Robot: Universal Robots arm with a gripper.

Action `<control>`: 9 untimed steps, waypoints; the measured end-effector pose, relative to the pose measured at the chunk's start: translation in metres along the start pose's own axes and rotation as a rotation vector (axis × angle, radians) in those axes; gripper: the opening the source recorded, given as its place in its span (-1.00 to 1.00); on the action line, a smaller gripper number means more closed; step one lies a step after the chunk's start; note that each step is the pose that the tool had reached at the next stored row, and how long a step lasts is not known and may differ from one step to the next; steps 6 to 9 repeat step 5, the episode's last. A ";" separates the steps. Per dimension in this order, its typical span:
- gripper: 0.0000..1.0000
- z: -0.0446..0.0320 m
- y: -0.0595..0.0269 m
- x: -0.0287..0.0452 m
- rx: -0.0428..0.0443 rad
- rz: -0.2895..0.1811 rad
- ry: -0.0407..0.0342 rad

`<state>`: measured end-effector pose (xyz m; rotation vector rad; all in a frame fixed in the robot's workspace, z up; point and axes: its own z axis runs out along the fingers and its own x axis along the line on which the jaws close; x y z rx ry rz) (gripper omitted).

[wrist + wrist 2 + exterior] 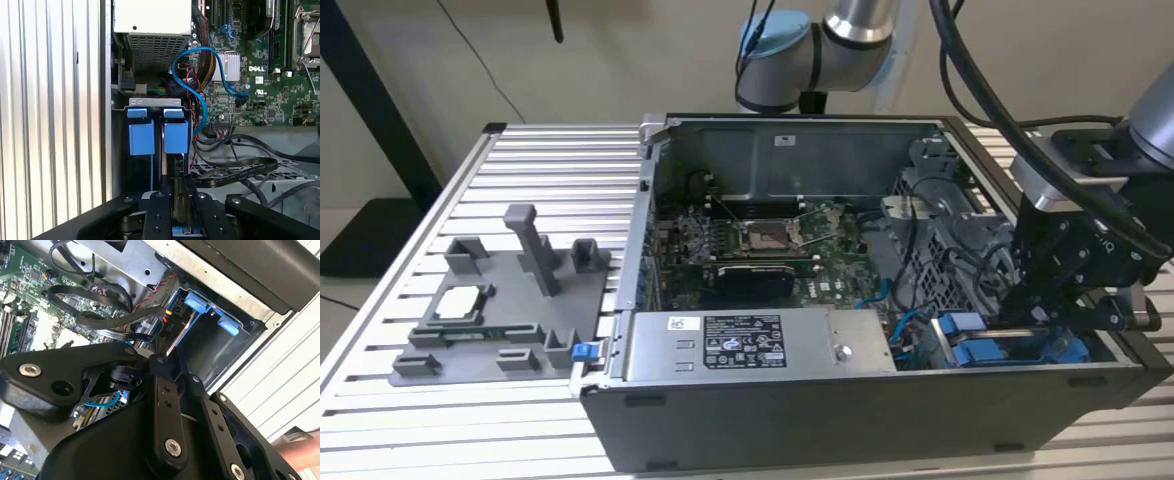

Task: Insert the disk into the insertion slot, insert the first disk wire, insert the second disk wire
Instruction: 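Insert the second disk wire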

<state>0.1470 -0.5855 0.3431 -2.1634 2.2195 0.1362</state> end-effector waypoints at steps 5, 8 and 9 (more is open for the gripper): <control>1.00 0.0000 0.0000 0.0000 0.0000 0.000 -0.0001; 1.00 0.0000 0.0000 0.0000 0.0000 0.000 -0.0001; 1.00 0.0000 0.0000 0.0000 0.0000 0.000 -0.0001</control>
